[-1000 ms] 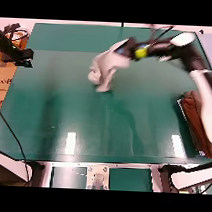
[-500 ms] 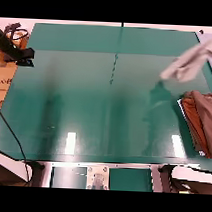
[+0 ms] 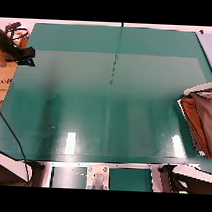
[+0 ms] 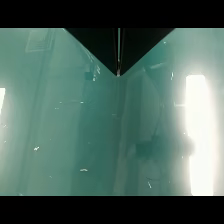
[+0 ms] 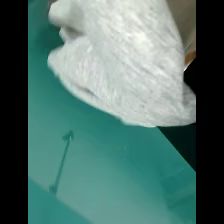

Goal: Fold the shirts.

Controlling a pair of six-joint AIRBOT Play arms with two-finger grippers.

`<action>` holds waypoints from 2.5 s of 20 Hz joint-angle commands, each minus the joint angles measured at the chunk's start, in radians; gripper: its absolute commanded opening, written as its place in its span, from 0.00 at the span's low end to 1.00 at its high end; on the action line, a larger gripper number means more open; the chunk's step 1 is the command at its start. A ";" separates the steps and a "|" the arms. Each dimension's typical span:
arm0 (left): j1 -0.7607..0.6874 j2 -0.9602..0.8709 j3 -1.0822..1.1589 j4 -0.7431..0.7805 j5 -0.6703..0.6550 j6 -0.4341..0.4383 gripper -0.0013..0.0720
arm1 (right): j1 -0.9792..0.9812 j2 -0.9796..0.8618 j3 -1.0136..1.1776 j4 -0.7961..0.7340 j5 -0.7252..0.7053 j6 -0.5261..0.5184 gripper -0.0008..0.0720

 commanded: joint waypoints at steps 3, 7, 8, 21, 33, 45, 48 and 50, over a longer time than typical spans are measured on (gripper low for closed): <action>0.000 0.000 0.000 -0.003 -0.009 0.002 0.05 | -0.170 0.176 -0.273 -0.098 0.047 -0.106 0.03; 0.000 0.000 0.000 -0.003 -0.008 0.002 0.05 | -0.313 0.316 -0.564 -0.183 -0.018 -0.138 0.03; 0.000 0.000 0.000 -0.005 -0.008 0.002 0.05 | -0.351 0.343 -0.623 -0.192 -0.049 -0.153 0.03; 0.000 0.001 0.000 -0.054 0.001 0.010 0.05 | -0.447 0.385 -0.804 -0.207 -0.145 -0.091 0.86; -0.041 0.141 -0.043 -0.102 -0.081 0.001 0.05 | 0.185 0.385 -0.570 -0.086 -0.103 0.108 0.03; -0.341 0.560 -0.841 -0.101 0.179 -0.052 0.05 | 0.892 0.385 -0.932 -0.140 -0.459 0.110 0.03; -0.341 0.560 -0.846 -0.103 0.179 -0.051 0.05 | 0.921 0.385 -0.946 -0.157 -0.476 0.085 0.03; -0.341 0.560 -0.846 -0.103 0.175 -0.051 0.05 | 0.920 0.385 -0.946 -0.157 -0.476 0.085 0.03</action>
